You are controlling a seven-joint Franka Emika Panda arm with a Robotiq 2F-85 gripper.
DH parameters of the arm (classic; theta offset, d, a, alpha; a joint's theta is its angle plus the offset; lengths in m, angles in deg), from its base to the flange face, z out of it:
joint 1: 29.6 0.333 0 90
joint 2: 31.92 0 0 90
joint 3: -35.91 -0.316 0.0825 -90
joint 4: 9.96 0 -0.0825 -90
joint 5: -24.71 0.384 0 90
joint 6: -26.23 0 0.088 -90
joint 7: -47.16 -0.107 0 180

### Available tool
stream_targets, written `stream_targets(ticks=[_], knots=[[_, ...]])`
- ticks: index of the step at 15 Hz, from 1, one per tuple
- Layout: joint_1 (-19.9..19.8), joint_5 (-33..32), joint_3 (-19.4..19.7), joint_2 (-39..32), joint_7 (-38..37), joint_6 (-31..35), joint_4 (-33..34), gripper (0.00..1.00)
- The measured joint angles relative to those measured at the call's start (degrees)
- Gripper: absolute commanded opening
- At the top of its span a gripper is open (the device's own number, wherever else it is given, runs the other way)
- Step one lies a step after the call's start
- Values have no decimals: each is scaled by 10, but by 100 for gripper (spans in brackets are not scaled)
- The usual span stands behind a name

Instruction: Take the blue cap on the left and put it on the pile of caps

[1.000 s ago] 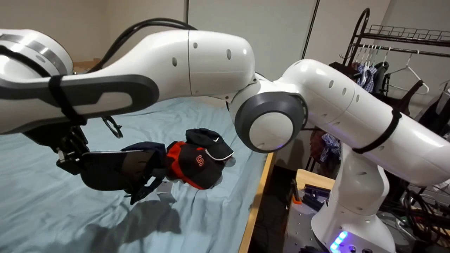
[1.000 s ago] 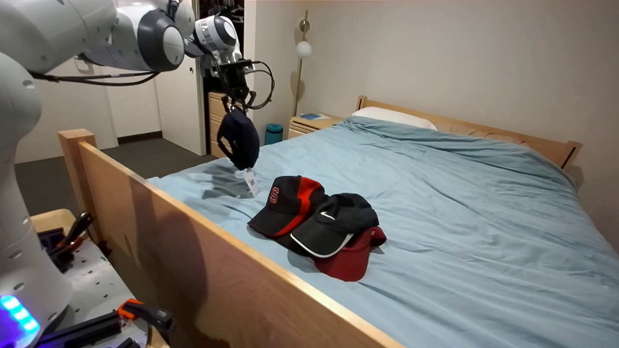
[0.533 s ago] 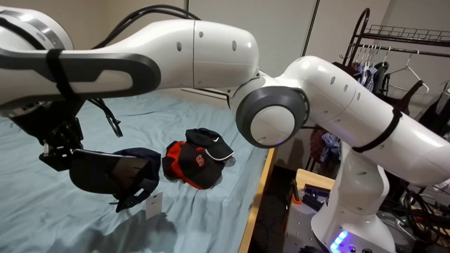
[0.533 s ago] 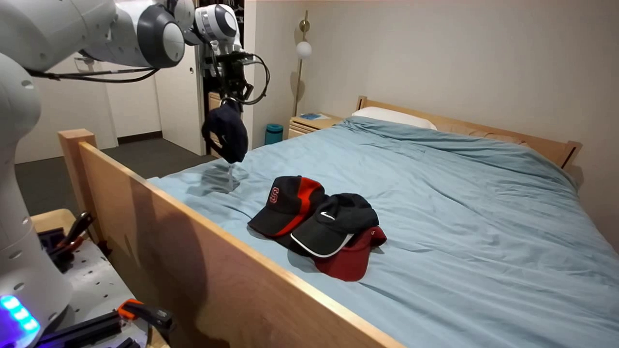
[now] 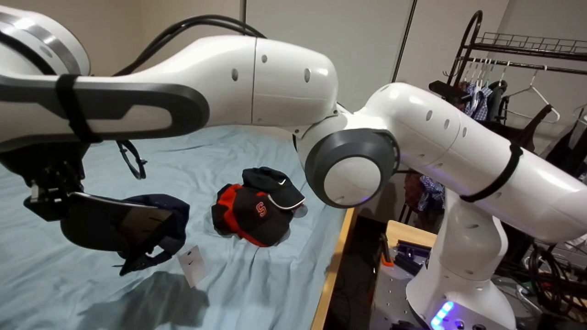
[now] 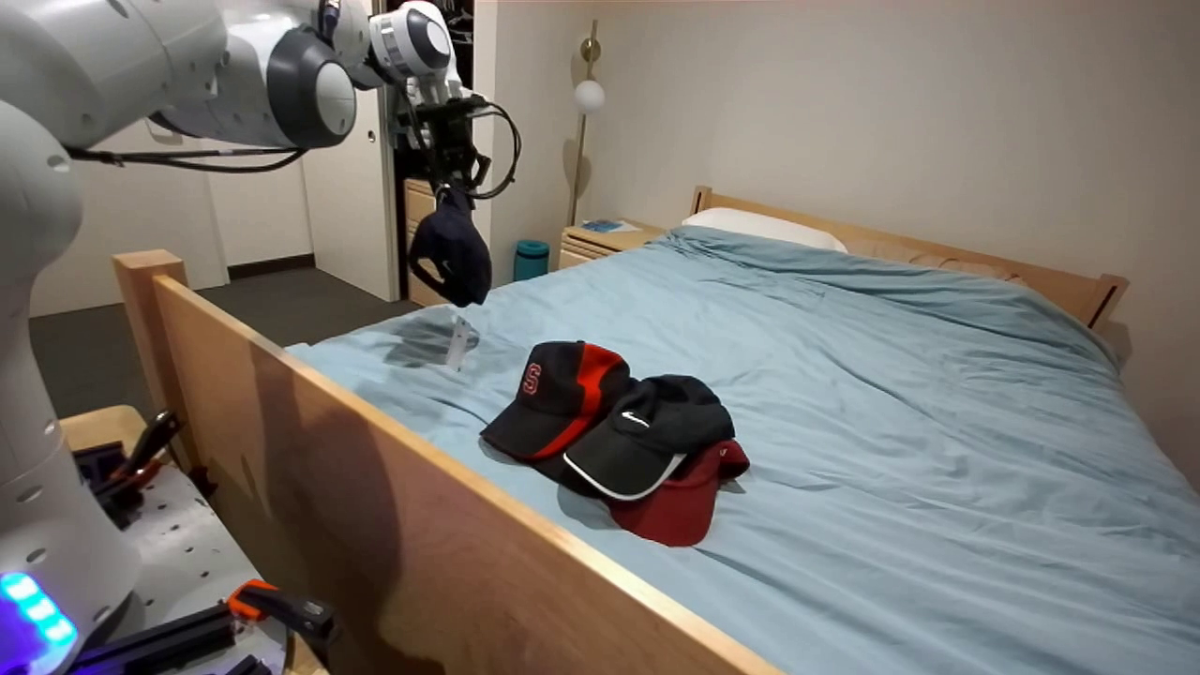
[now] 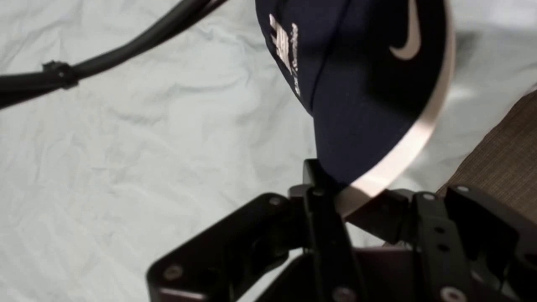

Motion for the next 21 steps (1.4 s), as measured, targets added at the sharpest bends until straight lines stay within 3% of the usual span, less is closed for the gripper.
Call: stream_targets(ticks=[9, 15, 17, 21], knots=[[-33, 0, 64, 55, -190, -46, 17, 7], [-40, -2, 69, 65, -220, -50, 14, 4], [-41, -9, 81, 61, -260, -50, 10, 4], [-83, -16, 109, 74, -316, -75, 12, 4]])
